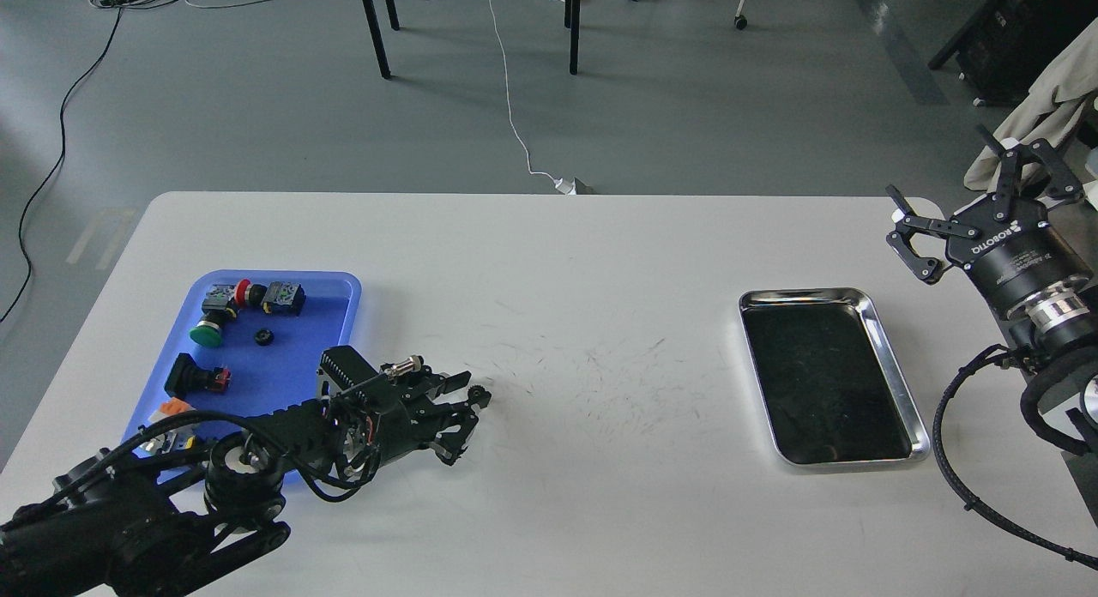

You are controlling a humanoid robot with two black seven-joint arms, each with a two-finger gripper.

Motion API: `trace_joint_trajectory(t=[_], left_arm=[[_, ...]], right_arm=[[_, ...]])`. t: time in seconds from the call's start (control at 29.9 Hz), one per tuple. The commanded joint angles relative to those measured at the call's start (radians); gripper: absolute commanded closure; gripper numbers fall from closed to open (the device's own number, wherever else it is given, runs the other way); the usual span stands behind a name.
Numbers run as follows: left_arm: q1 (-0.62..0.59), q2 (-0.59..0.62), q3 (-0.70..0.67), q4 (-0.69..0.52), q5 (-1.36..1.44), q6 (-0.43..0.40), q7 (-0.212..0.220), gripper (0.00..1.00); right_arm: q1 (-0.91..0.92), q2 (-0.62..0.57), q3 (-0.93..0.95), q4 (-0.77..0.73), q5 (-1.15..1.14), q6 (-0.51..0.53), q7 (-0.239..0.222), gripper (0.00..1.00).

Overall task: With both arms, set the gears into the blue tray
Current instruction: 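Place the black part with the left gripper into the blue tray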

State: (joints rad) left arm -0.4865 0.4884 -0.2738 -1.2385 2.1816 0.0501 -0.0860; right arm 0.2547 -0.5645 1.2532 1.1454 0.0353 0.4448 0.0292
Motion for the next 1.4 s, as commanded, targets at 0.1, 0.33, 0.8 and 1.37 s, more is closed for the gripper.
trace_joint_trajectory(t=[0.1, 0.33, 0.8, 1.37], left_arm=[[-0.003, 0.013, -0.005, -0.006, 0.0, 0.001, 0.0, 0.93], [-0.075, 0.116, -0.045, -0.097, 0.0, 0.008, -0.003, 0.93], [-0.155, 0.527, -0.024, -0.164, -0.339, 0.036, -0.078, 0.93], [0.109, 0.487, -0.024, -0.113, -0.39, 0.183, -0.08, 0.92]], right_arm=[[0.0, 0.0, 0.0, -0.001, 0.0, 0.0, 0.0, 0.06], [0.0, -0.002, 0.002, -0.001, 0.0, 0.0, -0.002, 0.06], [0.003, 0.0, 0.003, -0.003, 0.0, 0.0, 0.0, 0.06], [0.003, -0.009, 0.003, -0.001, 0.0, 0.003, -0.002, 0.06]])
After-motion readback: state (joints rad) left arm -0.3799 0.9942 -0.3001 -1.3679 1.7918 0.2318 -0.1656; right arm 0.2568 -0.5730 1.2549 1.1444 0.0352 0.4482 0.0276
